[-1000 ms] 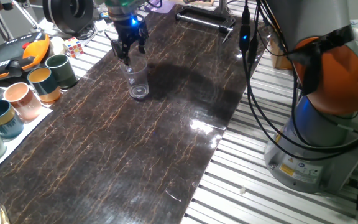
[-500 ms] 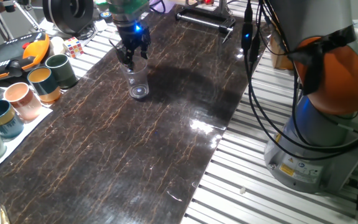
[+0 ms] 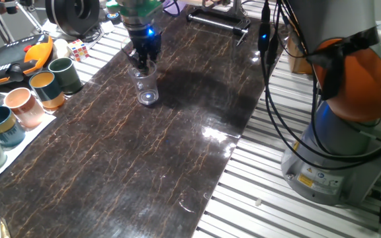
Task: Pick up the cup
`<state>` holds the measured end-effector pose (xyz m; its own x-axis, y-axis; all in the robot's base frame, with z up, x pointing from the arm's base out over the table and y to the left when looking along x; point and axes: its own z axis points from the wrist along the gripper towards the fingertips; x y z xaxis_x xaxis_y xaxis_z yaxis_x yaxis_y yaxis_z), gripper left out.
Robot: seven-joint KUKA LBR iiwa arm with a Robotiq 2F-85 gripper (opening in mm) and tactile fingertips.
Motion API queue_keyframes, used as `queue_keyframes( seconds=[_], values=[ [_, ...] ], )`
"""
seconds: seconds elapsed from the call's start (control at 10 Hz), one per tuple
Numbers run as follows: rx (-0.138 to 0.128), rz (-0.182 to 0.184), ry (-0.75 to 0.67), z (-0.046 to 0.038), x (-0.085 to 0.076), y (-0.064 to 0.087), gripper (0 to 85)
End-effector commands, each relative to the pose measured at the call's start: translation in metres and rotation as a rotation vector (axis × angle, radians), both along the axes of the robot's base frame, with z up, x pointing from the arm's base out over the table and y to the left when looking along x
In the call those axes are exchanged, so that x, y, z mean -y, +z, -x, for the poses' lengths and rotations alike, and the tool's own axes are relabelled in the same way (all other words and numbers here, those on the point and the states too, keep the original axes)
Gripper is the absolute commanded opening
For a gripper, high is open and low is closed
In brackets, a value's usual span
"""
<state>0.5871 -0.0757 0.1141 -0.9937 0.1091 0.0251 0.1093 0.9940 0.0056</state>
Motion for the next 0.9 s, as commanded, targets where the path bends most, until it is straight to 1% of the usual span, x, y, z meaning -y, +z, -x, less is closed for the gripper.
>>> queue_keyframes(
  seconds=[0.0, 0.1, 0.3, 0.4, 0.5, 0.7, 0.8],
  values=[
    [0.0, -0.003, 0.012, 0.0004, 0.0, 0.0, 10.3],
    [-0.003, -0.009, 0.023, 0.0007, -0.001, -0.001, 0.7],
    [0.007, 0.0, 0.029, 0.0012, -0.001, -0.001, 0.7],
    [0.008, 0.009, 0.033, 0.0014, -0.002, 0.0, 0.7],
    [0.006, 0.011, 0.04, 0.0019, -0.003, 0.002, 0.7],
    [0.005, 0.003, 0.056, 0.0041, -0.004, 0.008, 0.7],
    [0.001, -0.002, 0.056, 0.0055, -0.004, 0.014, 0.7]
  ],
)
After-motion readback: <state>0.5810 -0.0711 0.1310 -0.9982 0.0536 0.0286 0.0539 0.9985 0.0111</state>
